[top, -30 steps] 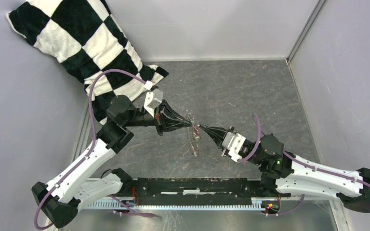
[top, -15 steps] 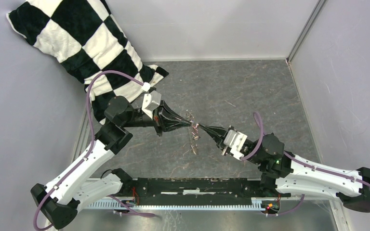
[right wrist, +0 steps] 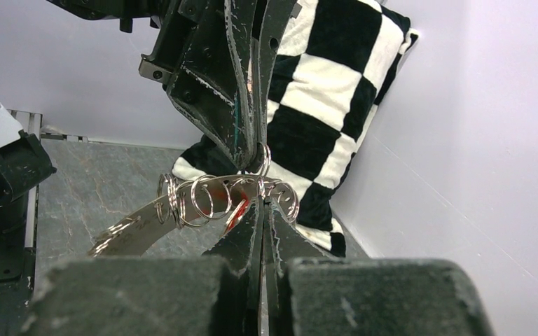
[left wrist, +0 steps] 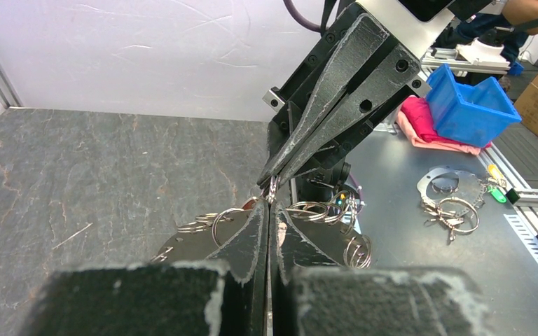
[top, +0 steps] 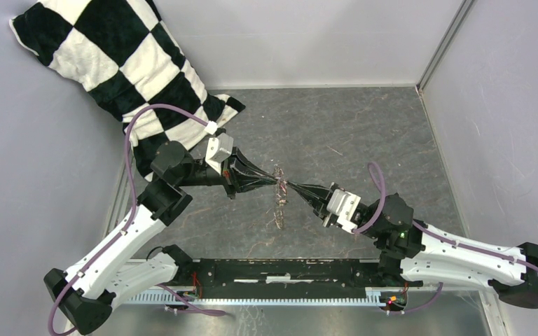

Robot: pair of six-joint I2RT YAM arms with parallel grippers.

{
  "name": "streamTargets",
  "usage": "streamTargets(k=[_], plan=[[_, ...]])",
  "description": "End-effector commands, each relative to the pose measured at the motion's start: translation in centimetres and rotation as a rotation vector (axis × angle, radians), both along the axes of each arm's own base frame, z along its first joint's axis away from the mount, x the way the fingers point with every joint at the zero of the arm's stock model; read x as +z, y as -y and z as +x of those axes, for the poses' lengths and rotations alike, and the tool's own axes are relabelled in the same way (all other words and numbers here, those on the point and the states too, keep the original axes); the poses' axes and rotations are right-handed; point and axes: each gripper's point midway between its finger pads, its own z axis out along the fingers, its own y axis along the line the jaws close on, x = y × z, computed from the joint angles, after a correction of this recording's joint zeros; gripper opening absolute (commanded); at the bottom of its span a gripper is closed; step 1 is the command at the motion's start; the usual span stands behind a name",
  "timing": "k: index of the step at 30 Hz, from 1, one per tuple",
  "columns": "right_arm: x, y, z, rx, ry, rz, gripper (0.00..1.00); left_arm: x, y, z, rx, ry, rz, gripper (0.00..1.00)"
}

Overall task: Put the keys on the keyring
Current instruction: Insert the key onto the keyring.

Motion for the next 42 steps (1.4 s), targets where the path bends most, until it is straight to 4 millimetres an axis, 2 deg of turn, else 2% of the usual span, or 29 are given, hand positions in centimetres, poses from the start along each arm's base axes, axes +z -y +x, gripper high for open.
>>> streamTargets(k=[1, 12, 27, 35, 42], plan=[[3.6, 0.3, -0.9, 0.038, 0.023, 0.093, 0.01, 1.9, -0.3, 0.3, 0.035, 0.118, -0.057, 0.02], [3.8, 0.4, -1.0, 0.045, 0.026, 0.101, 0.00, 2.1, -0.5, 0.5, 0.055, 0.117, -0.063, 0.02], [4.6, 0.7, -1.2, 0.045, 0.035, 0.119, 0.00, 1.2, -0.5, 0.8, 0.068, 0.110, -0.026, 0.02], [4.4, 0.3, -1.5, 0.069, 0.043, 0.109, 0.01, 0.5, -0.5, 0.5, 0.047, 0.111, -0.007, 0.02], [3.9, 0.3, -1.5, 0.068, 0.034, 0.100, 0.00, 0.7, -0.6, 0.4, 0.051, 0.113, -0.012, 0.02]])
